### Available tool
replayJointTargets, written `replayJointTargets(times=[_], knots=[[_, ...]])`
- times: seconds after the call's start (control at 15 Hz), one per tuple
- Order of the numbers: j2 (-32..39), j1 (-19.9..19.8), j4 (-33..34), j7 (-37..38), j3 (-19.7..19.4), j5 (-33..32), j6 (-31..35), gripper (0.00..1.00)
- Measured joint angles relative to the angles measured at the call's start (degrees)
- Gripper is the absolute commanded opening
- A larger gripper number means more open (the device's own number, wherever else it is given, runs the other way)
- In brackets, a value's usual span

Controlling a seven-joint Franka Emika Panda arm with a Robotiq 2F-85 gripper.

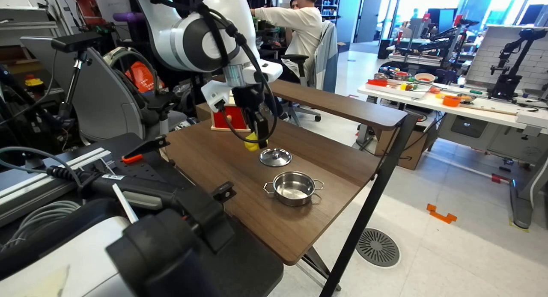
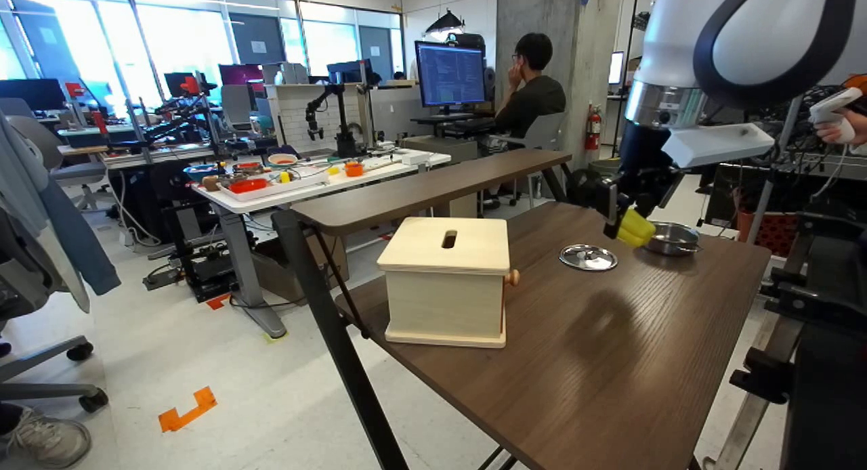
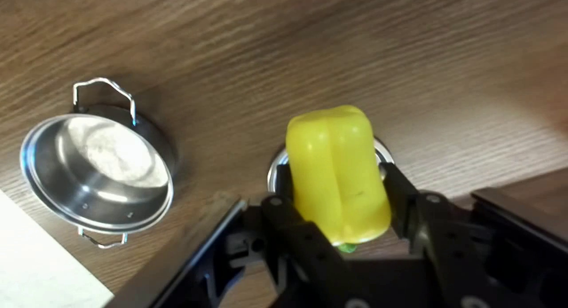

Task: Move the yellow bell pepper

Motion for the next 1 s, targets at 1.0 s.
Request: replayJointTargets(times=[1.0], knots=[[12.9, 0.1, 18.4, 8.8, 2.9, 2.3, -3.2, 0.25]])
